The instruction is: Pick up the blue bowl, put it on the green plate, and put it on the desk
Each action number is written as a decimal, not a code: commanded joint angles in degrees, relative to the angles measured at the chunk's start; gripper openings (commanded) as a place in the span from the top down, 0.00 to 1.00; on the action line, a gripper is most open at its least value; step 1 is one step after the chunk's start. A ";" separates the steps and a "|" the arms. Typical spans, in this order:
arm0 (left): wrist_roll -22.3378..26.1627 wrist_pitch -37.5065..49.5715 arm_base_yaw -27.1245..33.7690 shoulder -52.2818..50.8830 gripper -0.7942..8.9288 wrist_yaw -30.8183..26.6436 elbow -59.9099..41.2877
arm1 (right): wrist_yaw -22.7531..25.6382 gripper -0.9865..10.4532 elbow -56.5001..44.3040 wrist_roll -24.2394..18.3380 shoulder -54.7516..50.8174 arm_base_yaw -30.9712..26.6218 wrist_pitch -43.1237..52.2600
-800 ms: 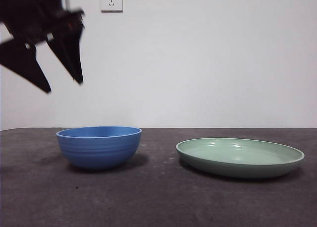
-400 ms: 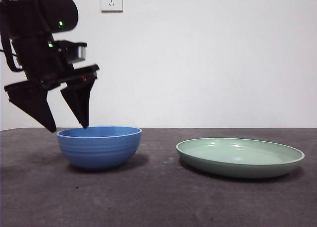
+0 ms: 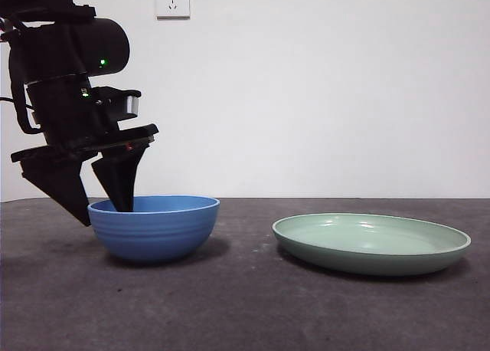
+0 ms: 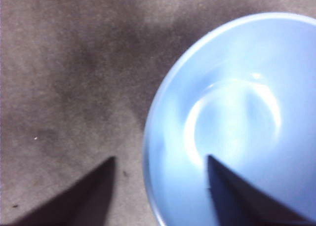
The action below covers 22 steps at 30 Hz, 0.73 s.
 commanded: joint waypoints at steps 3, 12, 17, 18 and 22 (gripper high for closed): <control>-0.68 0.22 -0.24 1.01 0.84 -0.35 1.11 | 0.02 0.59 0.79 0.55 0.22 0.09 0.57; -2.01 0.11 -0.26 0.55 0.91 -0.33 2.64 | 0.02 0.59 0.79 0.55 0.22 0.09 0.59; -3.30 -0.96 -1.49 -1.33 0.91 -0.26 6.49 | 0.02 0.59 0.79 0.55 0.22 0.09 0.59; -3.72 -1.49 -2.03 -1.77 0.91 -0.26 7.63 | 0.02 0.59 0.79 0.55 0.22 0.09 0.59; -4.35 -3.26 -5.38 -2.43 0.91 0.42 12.50 | 0.04 0.59 0.79 0.57 0.22 0.09 0.59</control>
